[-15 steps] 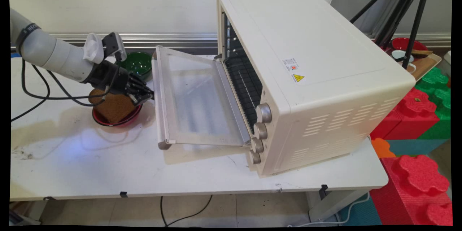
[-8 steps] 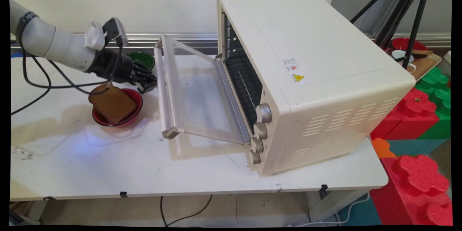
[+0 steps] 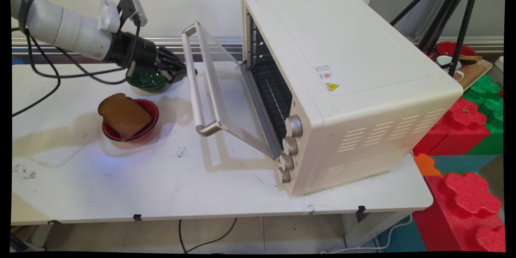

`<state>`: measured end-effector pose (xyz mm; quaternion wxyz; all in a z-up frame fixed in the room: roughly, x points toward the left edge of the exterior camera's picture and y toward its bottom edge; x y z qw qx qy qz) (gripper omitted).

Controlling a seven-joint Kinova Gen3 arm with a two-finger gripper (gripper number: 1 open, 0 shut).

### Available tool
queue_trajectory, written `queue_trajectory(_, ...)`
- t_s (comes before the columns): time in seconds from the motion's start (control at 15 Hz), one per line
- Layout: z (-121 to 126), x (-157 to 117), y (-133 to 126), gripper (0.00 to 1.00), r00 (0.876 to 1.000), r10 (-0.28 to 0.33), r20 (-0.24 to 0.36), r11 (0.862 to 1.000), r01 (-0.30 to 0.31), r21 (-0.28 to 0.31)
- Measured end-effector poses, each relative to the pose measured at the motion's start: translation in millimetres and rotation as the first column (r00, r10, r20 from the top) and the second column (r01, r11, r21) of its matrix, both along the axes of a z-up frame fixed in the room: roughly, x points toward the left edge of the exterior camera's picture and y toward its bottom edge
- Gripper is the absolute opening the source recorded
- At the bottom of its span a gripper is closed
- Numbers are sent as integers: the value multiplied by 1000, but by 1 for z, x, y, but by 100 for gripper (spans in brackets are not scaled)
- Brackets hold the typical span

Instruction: Close the oven

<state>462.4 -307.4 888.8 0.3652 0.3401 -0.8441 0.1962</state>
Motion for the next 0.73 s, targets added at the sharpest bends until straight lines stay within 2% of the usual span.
queue_trajectory(0.73, 29, -4, -10, 0, 999, -27, -45, 998, 24, -66)
